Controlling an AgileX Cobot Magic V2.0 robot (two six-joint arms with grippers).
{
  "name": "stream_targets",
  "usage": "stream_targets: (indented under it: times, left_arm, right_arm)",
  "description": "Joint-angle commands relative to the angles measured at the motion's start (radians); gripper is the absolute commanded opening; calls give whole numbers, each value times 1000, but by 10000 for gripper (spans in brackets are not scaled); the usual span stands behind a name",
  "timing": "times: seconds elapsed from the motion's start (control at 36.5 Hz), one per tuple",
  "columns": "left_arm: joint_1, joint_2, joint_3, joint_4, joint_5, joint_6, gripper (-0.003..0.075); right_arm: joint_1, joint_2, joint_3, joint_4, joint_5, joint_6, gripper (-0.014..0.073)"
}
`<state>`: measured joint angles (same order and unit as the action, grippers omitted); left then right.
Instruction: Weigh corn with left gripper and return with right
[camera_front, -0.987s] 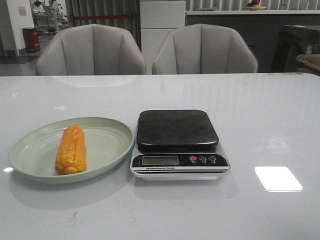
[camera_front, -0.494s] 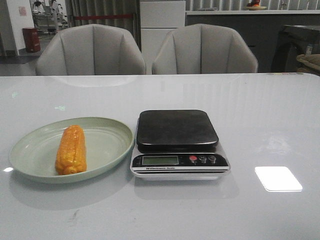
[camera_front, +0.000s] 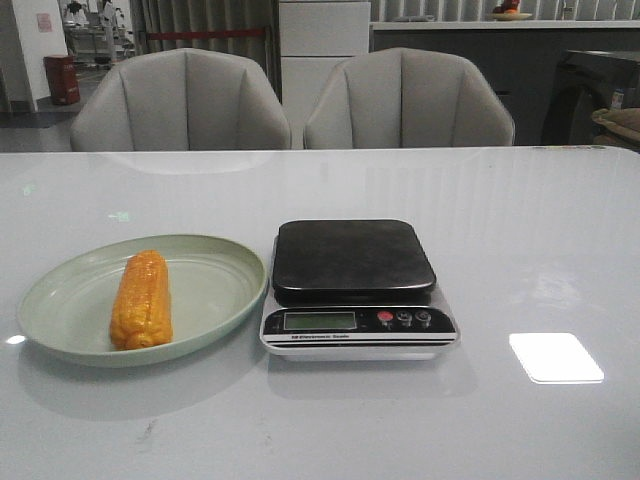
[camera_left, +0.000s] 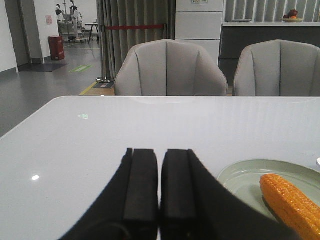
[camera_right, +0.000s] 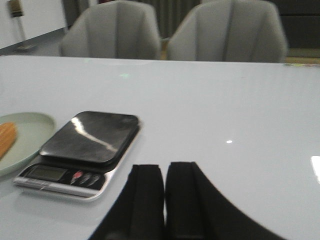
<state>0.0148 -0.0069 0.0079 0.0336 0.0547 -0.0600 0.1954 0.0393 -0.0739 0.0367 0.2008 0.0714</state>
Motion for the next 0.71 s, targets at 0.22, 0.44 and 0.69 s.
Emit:
stream_targets:
  times: [0.22,0.44,0.69]
  left_arm:
    - [3,-19,30,-8,-83,-8,114]
    - [3,-19,30,-8,-83,-8,114]
    - [3,-19,30,-8,-82,-8,114]
  right_arm:
    - [-144,8,101,-37,-336,-9,184]
    - [-144,-42,110,-76,-338,-9,184]
    - [-144,-69,110,-76,-327,-9,184]
